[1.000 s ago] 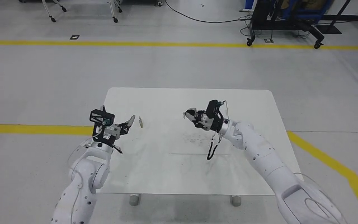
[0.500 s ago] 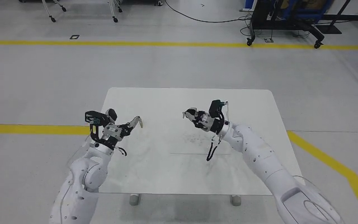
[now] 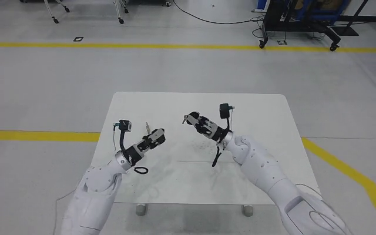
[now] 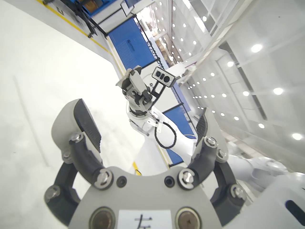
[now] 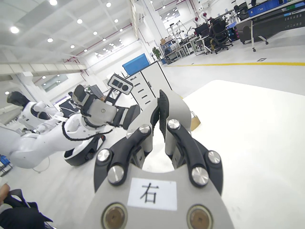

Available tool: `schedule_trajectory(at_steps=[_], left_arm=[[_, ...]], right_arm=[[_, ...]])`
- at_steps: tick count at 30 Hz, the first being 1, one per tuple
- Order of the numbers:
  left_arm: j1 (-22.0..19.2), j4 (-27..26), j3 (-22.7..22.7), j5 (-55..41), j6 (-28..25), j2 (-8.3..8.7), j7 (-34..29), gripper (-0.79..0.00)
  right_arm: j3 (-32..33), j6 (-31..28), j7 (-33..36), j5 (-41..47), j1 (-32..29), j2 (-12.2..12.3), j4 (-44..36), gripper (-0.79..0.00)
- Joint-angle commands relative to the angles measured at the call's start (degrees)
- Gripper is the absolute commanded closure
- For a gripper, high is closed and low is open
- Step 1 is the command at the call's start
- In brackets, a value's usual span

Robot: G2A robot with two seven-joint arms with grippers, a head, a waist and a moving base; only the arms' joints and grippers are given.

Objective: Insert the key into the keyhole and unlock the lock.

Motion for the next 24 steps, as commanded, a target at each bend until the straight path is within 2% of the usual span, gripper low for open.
schedule_trajectory(at_steps=[1, 6, 14, 18, 21, 24], left_arm=[[-1.2, 1.9, 0.7, -3.3, 0.0, -0.06, -2.3, -0.785], [-2.8, 5.0, 1.6, -3.6, -2.4, -0.08, -3.9, -0.785], [-3.5, 6.4, 2.9, 5.8, -8.7, 0.01, -0.7, -0.782], [-2.9, 6.5, 2.7, 6.2, -9.4, 0.13, 0.8, -0.468], [-2.8, 6.5, 2.4, 6.0, -9.7, 0.25, 1.3, -0.431], [-3.0, 6.6, 2.5, 5.6, -9.7, 0.31, 1.5, -0.354]], right_arm=[[-0.6, 0.0, 3.4, 5.2, 0.2, 0.0, -0.3, 0.0], [-0.6, 0.0, 3.4, 5.2, 0.2, 0.0, -0.3, 0.0], [-0.7, 0.0, 4.3, 7.5, -1.3, -0.2, -1.7, 0.0], [-2.8, 0.0, 14.3, 21.3, -3.2, -0.7, -4.0, 0.0], [-3.8, 0.9, 23.3, 30.5, -2.5, -0.9, -3.4, 0.0], [-4.0, 2.3, 29.5, 36.4, -1.8, -0.9, -2.8, 0.0]])
